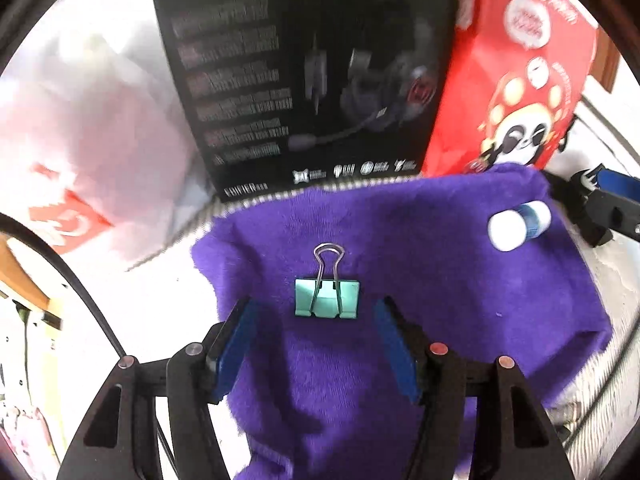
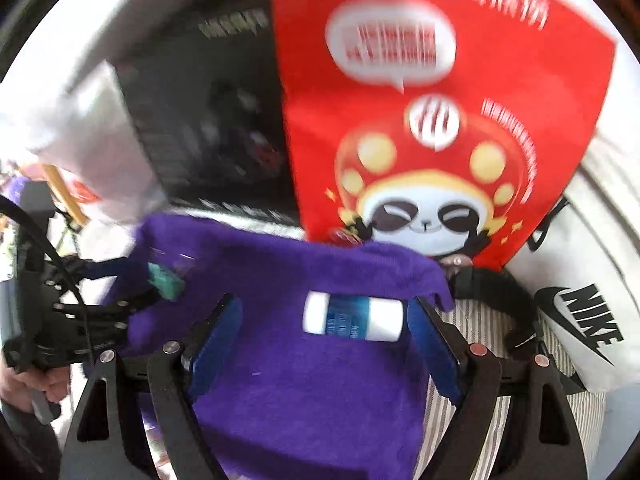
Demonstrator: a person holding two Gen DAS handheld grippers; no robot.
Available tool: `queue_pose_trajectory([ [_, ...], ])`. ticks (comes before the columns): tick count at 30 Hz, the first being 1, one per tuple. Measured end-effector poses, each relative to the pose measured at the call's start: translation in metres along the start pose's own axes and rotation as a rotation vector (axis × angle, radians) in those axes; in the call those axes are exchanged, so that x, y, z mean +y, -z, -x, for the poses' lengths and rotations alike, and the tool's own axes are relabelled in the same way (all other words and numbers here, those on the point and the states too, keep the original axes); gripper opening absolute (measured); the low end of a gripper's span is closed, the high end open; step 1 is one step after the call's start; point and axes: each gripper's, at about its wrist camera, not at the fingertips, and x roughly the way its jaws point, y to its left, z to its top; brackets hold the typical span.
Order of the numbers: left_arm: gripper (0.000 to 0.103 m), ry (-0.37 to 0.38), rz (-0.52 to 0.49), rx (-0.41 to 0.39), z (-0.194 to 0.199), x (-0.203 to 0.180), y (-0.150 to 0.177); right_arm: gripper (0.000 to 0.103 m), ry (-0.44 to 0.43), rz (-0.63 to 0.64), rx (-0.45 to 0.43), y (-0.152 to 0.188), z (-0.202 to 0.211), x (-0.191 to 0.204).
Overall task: Organize rigid objects
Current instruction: 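Grasp a white cube charger with the left gripper while the right moves toward the black-gold box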
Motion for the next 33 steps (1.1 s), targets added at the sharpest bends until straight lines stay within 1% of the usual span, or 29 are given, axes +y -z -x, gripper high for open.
queue_pose_trajectory([
  [2,0.06,0.012,-0.01,-0.024,0.022,-0.003,0.009,0.084,-0.016,0.017,-0.041,0.002,0.024,0.007],
  [5,0.06,0.033,-0.025,-0.045,0.049,-0.002,0.029,0.084,0.005,0.024,-0.1,0.015,0.063,0.009],
  [7,0.06,0.051,-0.019,-0.045,0.058,-0.004,0.042,0.084,0.012,0.024,-0.107,0.023,0.079,0.01],
  [9,0.06,0.069,0.003,-0.04,0.07,-0.004,0.066,0.084,0.024,0.008,-0.11,0.041,0.092,0.006],
  [11,0.06,0.1,0.025,-0.024,0.079,-0.006,0.088,0.084,0.02,-0.031,-0.096,0.063,0.101,0.001],
  [12,0.06,0.114,0.036,-0.019,0.081,-0.002,0.1,0.084,0.015,-0.05,-0.088,0.072,0.098,-0.001],
  [14,0.06,0.156,0.06,0.007,0.081,-0.008,0.12,0.084,0.004,-0.11,-0.052,0.101,0.096,-0.008],
  [17,0.06,0.214,0.087,0.031,0.079,-0.019,0.142,0.084,-0.017,-0.194,-0.002,0.145,0.098,-0.016],
  [18,0.06,0.217,0.094,0.035,0.081,-0.02,0.148,0.084,-0.02,-0.209,0.009,0.154,0.099,-0.017],
  [20,0.062,0.207,0.094,0.043,0.08,-0.029,0.155,0.084,-0.007,-0.231,0.023,0.168,0.105,-0.021],
  [23,0.064,0.197,0.08,0.046,0.081,-0.039,0.165,0.084,0.024,-0.247,0.023,0.179,0.114,-0.027],
  [25,0.066,0.186,0.083,0.045,0.078,-0.043,0.166,0.084,0.04,-0.26,0.018,0.185,0.122,-0.031],
  [29,0.066,0.111,0.083,0.061,0.067,-0.053,0.167,0.084,0.054,-0.278,0.018,0.193,0.127,-0.037],
  [30,0.066,0.102,0.078,0.063,0.065,-0.055,0.168,0.084,0.053,-0.279,0.016,0.194,0.127,-0.037],
  [33,0.067,0.035,0.034,0.066,0.057,-0.065,0.172,0.084,0.05,-0.275,0.022,0.199,0.126,-0.037],
])
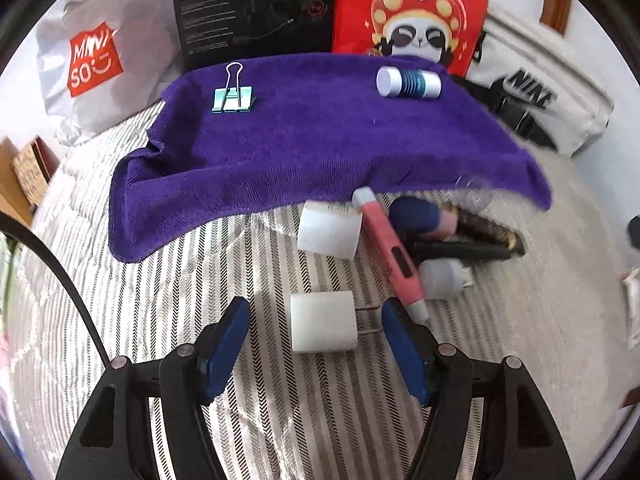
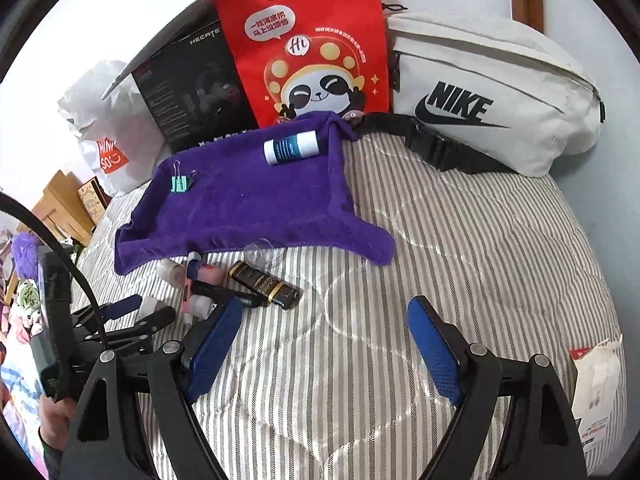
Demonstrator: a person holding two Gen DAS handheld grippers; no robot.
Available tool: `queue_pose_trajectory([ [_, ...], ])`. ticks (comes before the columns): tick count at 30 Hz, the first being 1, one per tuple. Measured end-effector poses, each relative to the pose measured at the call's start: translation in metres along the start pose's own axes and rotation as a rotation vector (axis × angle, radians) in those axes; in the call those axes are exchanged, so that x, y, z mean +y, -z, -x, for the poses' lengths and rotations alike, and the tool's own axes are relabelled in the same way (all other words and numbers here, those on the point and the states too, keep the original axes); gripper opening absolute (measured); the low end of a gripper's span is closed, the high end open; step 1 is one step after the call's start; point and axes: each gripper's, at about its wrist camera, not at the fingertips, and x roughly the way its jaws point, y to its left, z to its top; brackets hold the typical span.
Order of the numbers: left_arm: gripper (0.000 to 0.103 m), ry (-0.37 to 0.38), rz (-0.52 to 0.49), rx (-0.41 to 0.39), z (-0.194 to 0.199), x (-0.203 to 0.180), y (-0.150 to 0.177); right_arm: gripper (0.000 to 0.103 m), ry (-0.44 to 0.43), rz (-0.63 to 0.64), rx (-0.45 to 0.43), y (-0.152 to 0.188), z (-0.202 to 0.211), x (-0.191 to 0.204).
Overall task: Organize rigid objects
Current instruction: 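Grasp a white cube charger with the left gripper while the right moves toward the black-gold box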
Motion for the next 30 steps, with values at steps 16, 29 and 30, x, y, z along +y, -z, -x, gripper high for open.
queue_pose_trajectory([
  [16,0.051,0.016,-0.026,-0.063,0.006,0.007,0.013,0.084,0.002,0.04,0.059,0.014,-0.033,0.009],
  [29,0.042,0.013,-0.021,-0.06,0.007,0.032,0.012,0.076,0.019,0.133,0.094,0.008,-0.078,0.022],
  [30,0.042,0.01,-0.024,-0.062,0.007,0.031,0.012,0.075,0.017,0.148,0.094,0.006,-0.081,0.023],
])
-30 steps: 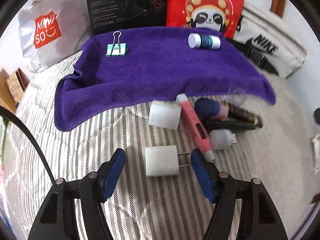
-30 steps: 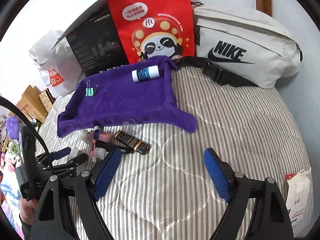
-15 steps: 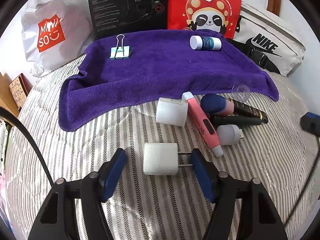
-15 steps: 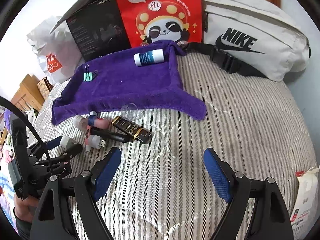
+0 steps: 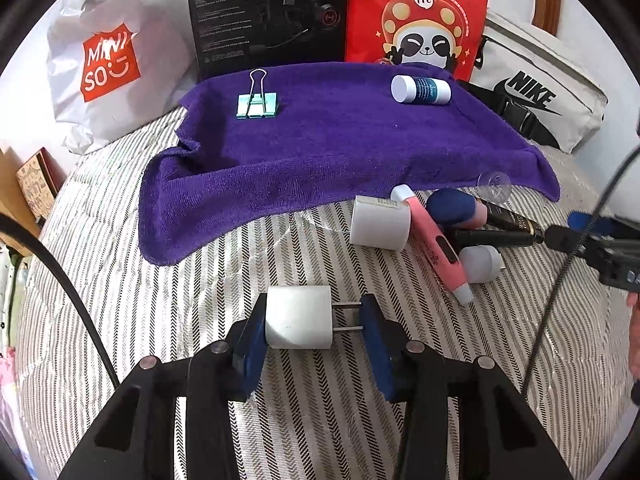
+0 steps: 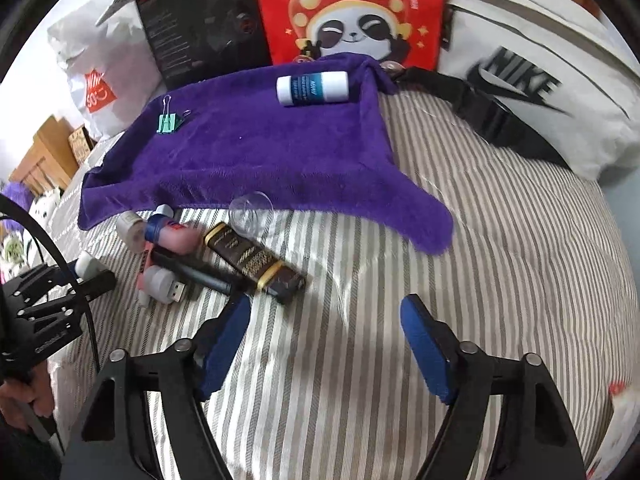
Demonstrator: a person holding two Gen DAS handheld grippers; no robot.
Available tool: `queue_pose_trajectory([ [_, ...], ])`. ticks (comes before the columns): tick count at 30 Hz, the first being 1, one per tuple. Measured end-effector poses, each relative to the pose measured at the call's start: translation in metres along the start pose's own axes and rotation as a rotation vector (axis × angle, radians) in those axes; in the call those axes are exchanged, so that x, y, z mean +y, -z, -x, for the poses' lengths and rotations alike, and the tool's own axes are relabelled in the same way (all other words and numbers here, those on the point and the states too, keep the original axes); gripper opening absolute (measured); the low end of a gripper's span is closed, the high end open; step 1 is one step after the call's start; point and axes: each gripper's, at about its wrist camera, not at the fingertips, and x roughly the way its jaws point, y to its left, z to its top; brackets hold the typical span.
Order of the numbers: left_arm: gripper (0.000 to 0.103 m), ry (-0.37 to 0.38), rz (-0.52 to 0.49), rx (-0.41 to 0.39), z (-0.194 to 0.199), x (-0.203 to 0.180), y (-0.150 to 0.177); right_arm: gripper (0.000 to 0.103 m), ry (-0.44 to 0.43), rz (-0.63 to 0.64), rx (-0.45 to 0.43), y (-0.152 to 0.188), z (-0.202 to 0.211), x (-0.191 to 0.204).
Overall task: Organize rigid objects
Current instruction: 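Grasp the black-gold Grand Reserve box with the right gripper while the left holds the charger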
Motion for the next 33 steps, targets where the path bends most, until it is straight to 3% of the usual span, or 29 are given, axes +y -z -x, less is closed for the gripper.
queue_pose_trajectory([
  [9,0.042,0.012,-0.01,-0.004,0.0,0.001,0.001,0.063,0.037,0.258,0.022,-0.014,-0.025,0.029],
  [10,0.043,0.014,-0.011,-0.005,0.0,0.001,0.001,0.057,0.04,0.283,0.01,-0.014,-0.026,0.033],
  [11,0.043,0.017,-0.012,-0.006,0.0,0.002,0.001,0.044,0.028,0.298,-0.001,-0.015,-0.026,0.035],
  [16,0.042,0.035,-0.017,-0.013,0.001,0.004,0.002,0.029,-0.007,0.342,0.013,-0.009,-0.022,0.042],
  [19,0.043,0.035,-0.021,-0.021,0.002,0.004,0.004,0.028,-0.048,0.357,0.037,-0.002,-0.016,0.044],
  [21,0.043,0.034,-0.021,-0.023,0.002,0.003,0.004,0.035,-0.023,0.364,0.035,0.0,-0.015,0.045],
  [23,0.043,0.038,-0.024,-0.026,0.002,0.003,0.004,0.053,0.013,0.352,0.03,-0.002,-0.016,0.044],
  [25,0.043,0.042,-0.023,-0.026,0.003,0.004,0.005,0.055,0.028,0.343,0.023,-0.006,-0.019,0.042],
  [27,0.043,0.044,-0.022,-0.026,0.003,0.004,0.004,0.051,0.001,0.324,0.024,-0.009,-0.022,0.041],
  [29,0.043,0.042,-0.022,-0.026,0.003,0.004,0.005,0.029,-0.051,0.305,0.029,-0.012,-0.024,0.041],
  [33,0.043,0.042,-0.022,-0.028,0.004,0.004,0.005,0.029,-0.053,0.319,0.013,-0.009,-0.023,0.047],
])
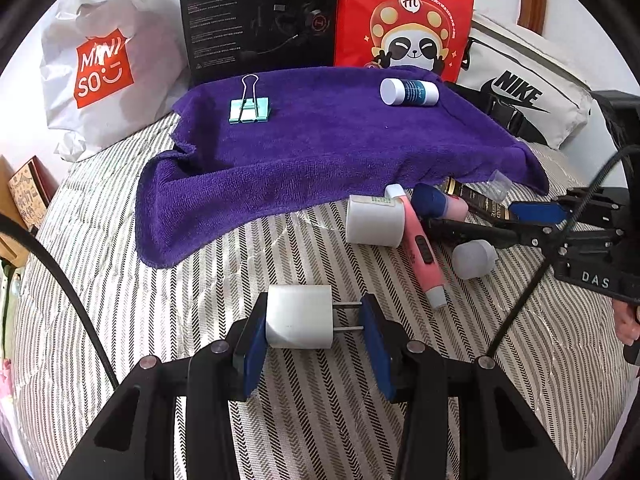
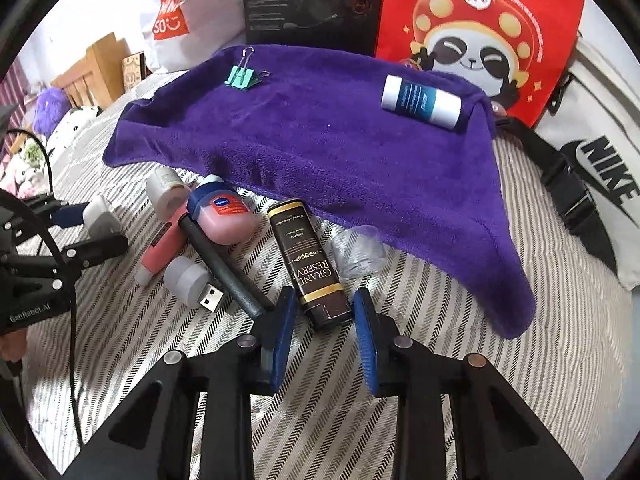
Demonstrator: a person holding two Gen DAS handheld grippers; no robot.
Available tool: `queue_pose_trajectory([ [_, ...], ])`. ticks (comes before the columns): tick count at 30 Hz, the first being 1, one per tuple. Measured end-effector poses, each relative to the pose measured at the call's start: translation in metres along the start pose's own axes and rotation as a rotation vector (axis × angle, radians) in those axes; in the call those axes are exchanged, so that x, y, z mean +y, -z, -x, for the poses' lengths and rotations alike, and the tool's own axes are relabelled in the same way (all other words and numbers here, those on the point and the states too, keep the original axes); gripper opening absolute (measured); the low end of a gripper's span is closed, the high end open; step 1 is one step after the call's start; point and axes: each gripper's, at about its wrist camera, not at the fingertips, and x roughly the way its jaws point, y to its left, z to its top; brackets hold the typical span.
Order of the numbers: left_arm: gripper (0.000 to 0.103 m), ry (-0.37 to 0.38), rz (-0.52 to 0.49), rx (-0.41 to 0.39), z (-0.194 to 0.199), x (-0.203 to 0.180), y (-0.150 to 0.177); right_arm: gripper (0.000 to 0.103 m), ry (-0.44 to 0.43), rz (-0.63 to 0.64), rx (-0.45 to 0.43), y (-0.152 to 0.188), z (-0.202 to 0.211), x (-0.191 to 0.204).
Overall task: Organize rigid objects
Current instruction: 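Grasp the black-gold Grand Reserve box with the right gripper while the left holds the charger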
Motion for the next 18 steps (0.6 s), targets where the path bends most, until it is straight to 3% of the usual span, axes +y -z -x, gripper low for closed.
queue_pose_trajectory([
  [13,0.043,-0.006,0.0,-0.004,0.002,-0.001,0.002,0.028,-0.01,-0.052,0.07,0.052,0.033,-0.012],
  [18,0.043,-0.005,-0.001,-0.002,0.002,-0.001,0.002,0.043,0.035,-0.015,0.05,0.045,0.027,-0.011],
])
